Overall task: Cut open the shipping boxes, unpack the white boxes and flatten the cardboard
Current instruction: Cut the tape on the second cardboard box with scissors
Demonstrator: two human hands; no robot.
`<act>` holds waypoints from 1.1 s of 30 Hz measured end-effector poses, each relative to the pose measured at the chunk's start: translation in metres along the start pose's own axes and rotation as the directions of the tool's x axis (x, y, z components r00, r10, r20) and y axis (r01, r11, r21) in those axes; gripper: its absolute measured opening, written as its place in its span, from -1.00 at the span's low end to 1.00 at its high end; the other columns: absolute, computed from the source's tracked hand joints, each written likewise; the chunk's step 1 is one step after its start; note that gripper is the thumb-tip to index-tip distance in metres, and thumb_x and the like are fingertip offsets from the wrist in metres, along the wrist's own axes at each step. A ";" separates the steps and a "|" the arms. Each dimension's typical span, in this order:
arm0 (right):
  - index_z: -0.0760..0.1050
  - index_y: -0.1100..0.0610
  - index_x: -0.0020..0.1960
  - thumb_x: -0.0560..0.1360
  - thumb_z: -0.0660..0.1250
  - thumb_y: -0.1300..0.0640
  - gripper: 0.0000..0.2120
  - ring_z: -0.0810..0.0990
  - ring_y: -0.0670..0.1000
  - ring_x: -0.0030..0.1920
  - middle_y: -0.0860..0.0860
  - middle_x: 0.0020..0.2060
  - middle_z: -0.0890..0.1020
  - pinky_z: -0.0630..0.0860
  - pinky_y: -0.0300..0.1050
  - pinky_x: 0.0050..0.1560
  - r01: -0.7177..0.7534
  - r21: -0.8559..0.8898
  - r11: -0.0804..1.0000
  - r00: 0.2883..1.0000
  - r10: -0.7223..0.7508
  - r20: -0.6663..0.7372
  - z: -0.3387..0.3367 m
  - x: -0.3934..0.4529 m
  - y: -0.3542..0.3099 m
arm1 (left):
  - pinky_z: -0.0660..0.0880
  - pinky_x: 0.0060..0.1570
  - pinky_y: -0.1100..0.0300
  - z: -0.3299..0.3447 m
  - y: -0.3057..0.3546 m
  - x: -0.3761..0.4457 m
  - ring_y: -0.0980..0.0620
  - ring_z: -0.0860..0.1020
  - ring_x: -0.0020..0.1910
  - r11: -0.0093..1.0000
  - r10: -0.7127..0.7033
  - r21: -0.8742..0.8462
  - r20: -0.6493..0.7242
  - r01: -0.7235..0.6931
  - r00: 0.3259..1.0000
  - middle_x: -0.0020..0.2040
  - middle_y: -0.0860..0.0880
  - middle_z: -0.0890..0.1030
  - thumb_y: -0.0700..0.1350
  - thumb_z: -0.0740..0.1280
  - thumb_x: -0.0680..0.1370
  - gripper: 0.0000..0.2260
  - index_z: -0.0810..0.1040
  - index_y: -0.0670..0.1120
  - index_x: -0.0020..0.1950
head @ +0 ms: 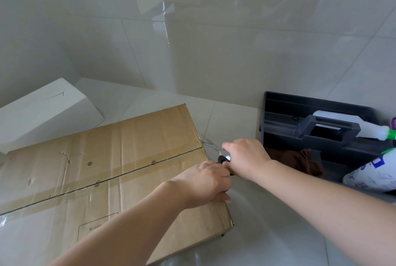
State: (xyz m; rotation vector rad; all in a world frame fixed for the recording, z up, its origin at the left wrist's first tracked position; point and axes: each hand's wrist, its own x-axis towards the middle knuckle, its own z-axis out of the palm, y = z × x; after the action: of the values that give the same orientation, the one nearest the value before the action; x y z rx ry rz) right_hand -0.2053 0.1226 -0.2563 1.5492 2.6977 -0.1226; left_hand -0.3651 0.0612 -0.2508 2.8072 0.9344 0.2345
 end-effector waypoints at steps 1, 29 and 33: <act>0.34 0.07 -0.18 0.43 0.27 -0.08 -0.77 0.45 0.14 -0.24 0.02 -0.29 0.50 0.17 -0.10 -0.34 0.008 0.001 1.000 1.000 -0.008 0.010 -0.001 0.001 -0.002 | 0.41 -0.07 0.05 0.000 0.001 0.000 -0.14 0.50 -0.15 1.000 -0.002 -0.008 0.006 0.002 1.000 -0.21 -0.14 0.53 -0.06 0.35 0.55 -0.75 0.53 -0.23 -0.21; 0.64 0.16 -0.26 0.39 0.50 0.04 -0.81 0.31 -0.03 -0.54 0.04 -0.47 0.50 0.18 -0.24 -0.46 -0.373 0.650 0.662 0.742 -0.208 0.637 -0.044 0.014 0.058 | 0.37 0.07 0.01 0.002 0.018 -0.003 -0.10 0.44 0.00 0.994 -0.093 0.084 0.269 0.073 0.959 -0.05 -0.06 0.50 0.09 0.18 0.63 -0.69 0.51 -0.14 -0.04; 0.63 0.11 -0.31 0.40 0.49 0.02 -0.81 0.31 -0.03 -0.54 0.03 -0.47 0.50 0.14 -0.21 -0.46 -0.355 0.641 0.680 0.717 -0.242 0.653 -0.042 0.019 0.056 | 0.38 0.04 0.01 0.005 0.026 -0.008 -0.12 0.45 -0.03 0.997 -0.067 0.053 0.250 0.056 0.966 -0.07 -0.08 0.51 0.08 0.19 0.63 -0.68 0.52 -0.16 -0.07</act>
State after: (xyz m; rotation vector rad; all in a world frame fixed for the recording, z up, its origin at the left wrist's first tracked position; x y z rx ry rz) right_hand -0.1658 0.1702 -0.2188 1.2608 1.9860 -1.6300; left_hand -0.3553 0.0355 -0.2509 2.7566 0.9742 -0.1512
